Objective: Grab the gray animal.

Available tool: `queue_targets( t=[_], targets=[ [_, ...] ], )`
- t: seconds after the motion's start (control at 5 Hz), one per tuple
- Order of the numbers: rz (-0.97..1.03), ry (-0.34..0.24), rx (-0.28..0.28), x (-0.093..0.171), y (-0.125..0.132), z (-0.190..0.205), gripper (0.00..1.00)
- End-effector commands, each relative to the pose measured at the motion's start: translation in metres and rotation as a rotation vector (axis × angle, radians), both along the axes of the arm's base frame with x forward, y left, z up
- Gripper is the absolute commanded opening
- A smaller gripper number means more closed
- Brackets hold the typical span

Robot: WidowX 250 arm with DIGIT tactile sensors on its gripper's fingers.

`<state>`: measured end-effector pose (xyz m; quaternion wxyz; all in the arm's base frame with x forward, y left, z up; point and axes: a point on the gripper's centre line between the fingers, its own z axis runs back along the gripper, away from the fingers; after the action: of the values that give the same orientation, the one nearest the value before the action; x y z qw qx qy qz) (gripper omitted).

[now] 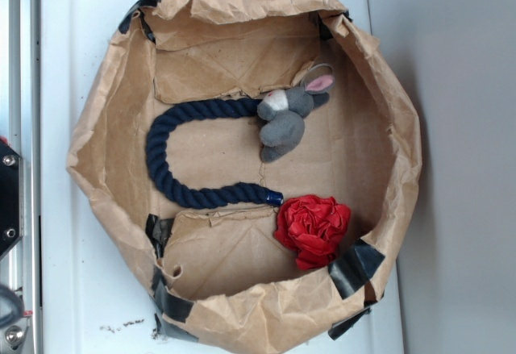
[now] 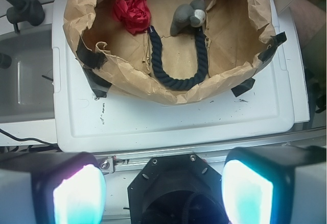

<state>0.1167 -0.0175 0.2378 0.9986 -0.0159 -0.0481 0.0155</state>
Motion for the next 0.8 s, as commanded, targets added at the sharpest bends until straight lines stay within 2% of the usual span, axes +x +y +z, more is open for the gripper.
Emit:
queue_targets(
  t=[0.0, 0.4, 0.6],
  targets=[
    [0.000, 0.000, 0.000, 0.000, 0.000, 0.000, 1.00],
    [0.104, -0.008, 0.019, 0.100, 0.012, 0.011, 1.00],
    [0.089, -0.042, 0.056, 0.142, 0.019, 0.012, 1.00]
  ],
)
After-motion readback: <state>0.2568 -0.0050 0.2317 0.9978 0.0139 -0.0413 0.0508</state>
